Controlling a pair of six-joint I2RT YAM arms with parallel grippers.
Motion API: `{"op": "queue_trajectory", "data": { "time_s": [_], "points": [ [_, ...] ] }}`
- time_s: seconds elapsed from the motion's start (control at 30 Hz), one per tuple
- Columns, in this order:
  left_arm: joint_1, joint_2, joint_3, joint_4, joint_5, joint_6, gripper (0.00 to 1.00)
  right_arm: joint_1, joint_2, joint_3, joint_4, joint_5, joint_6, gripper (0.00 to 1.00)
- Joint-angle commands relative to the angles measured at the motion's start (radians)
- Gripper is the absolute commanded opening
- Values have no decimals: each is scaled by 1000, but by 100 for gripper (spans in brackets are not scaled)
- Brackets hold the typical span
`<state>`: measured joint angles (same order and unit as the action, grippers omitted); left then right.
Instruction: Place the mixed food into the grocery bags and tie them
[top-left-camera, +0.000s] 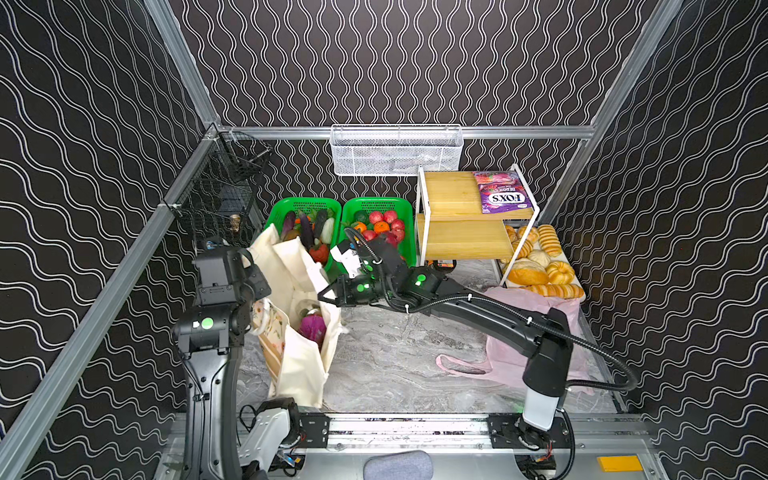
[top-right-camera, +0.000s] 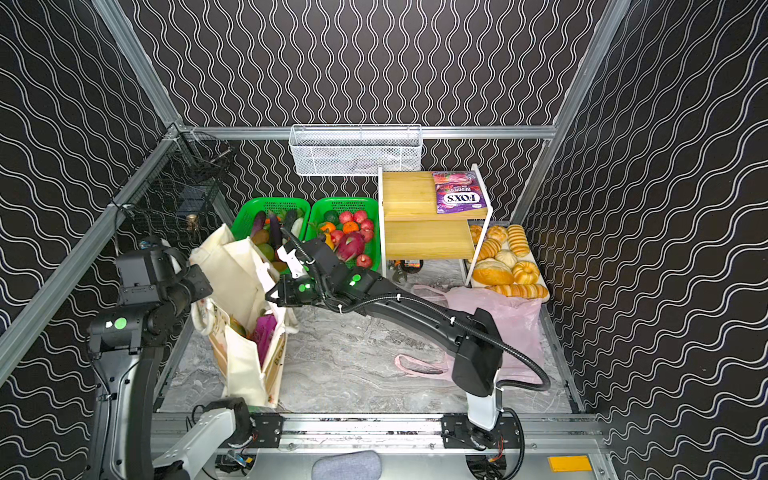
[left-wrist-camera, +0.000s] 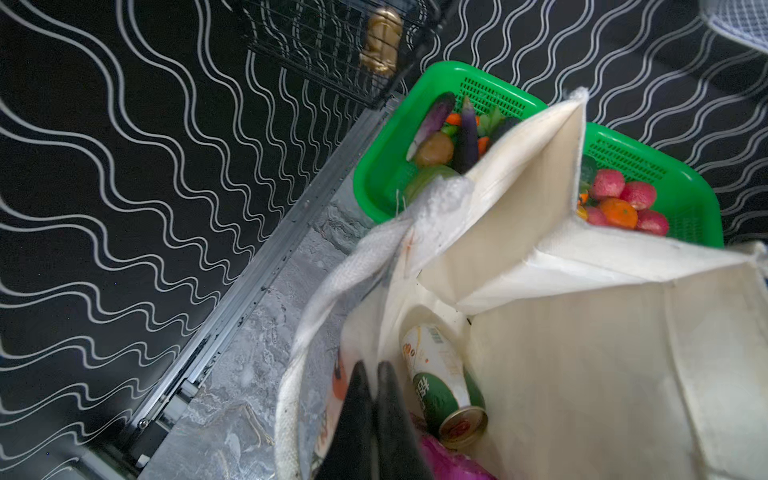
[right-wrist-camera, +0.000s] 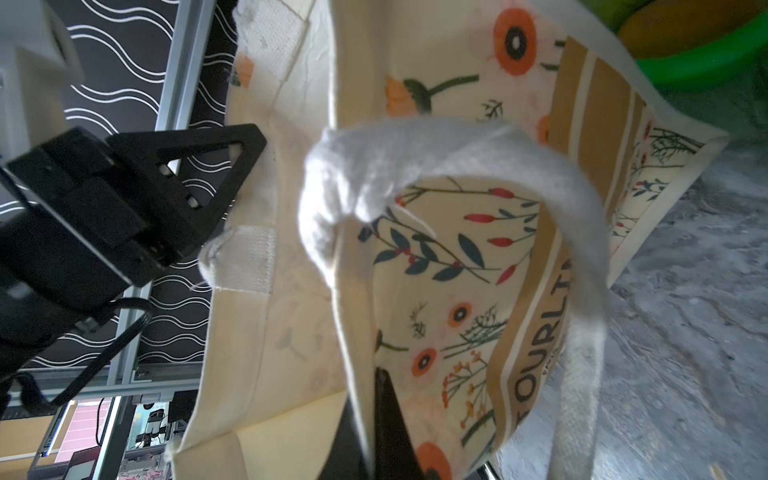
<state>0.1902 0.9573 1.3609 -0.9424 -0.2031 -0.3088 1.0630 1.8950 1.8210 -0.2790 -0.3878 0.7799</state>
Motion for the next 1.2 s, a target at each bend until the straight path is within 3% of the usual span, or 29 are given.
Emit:
{"op": "queue_trajectory", "data": {
  "time_s": [0.0,0.23,0.3,0.43,0.8,1.17],
  "points": [
    [73,21,30,183,57,60,0,16,42,62,111,-33,24,0],
    [374,90,32,216,349,68,0,32,207,282,106,-43,67,0],
    [415,110,34,225,383,75,0,40,255,347,107,-45,76,0],
    [463,148,68,221,382,140,0,48,328,423,132,-50,108,0],
    [465,259,155,172,288,252,0,60,449,553,211,-29,140,0],
    [467,246,40,222,100,272,0,65,480,540,245,-44,145,0]
  ]
}}
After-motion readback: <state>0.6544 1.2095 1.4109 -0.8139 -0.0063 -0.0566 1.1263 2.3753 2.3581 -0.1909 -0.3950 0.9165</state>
